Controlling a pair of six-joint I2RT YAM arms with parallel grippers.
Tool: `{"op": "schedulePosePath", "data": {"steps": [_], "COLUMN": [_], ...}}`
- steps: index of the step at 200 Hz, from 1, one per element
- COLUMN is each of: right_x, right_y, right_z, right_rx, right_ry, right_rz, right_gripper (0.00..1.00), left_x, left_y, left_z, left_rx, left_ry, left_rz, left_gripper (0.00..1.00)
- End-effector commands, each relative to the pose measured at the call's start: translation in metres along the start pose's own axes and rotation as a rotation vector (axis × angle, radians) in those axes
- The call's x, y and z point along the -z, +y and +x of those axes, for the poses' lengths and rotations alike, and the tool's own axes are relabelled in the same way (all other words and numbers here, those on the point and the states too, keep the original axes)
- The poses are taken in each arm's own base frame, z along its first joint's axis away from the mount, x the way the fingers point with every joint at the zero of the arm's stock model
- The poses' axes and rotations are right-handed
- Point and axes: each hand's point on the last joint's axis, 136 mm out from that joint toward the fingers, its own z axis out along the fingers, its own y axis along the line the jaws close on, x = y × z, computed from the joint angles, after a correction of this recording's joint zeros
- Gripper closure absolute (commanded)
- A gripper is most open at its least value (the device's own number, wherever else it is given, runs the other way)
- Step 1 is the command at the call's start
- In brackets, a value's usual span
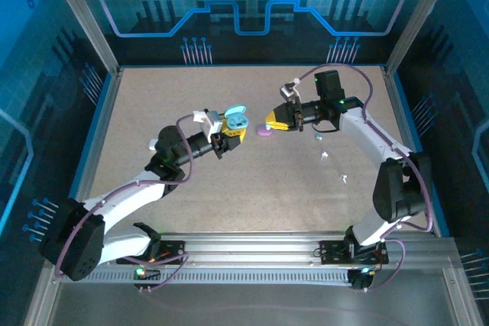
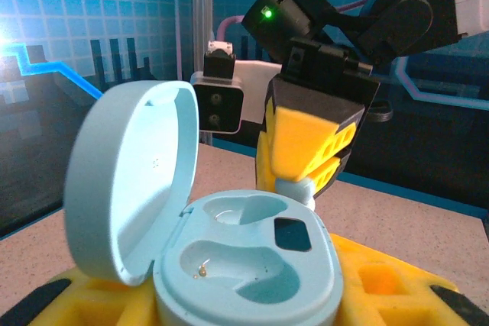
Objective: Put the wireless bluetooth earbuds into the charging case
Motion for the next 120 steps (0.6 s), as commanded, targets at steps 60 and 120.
{"op": "schedulePosePath", "data": {"steps": [60, 120], "right_x": [-0.001, -0.006], "right_y": [0.064, 0.069], "right_z": [0.014, 0.022], "right_rx": [0.225, 0.252], "right_ry": [-0.008, -0.005], "right_rz": [0.025, 0.044], "right_gripper": [0.81, 0.81], "left_x": [-0.014, -0.027], "left_y": [-0.016, -0.026], "left_z": [0.003, -0.001], "left_rx": [-0.081, -0.076], "left_ry": [-0.002, -0.022], "left_rz": [0.066, 0.099], "left_gripper": [0.67, 0.67]}}
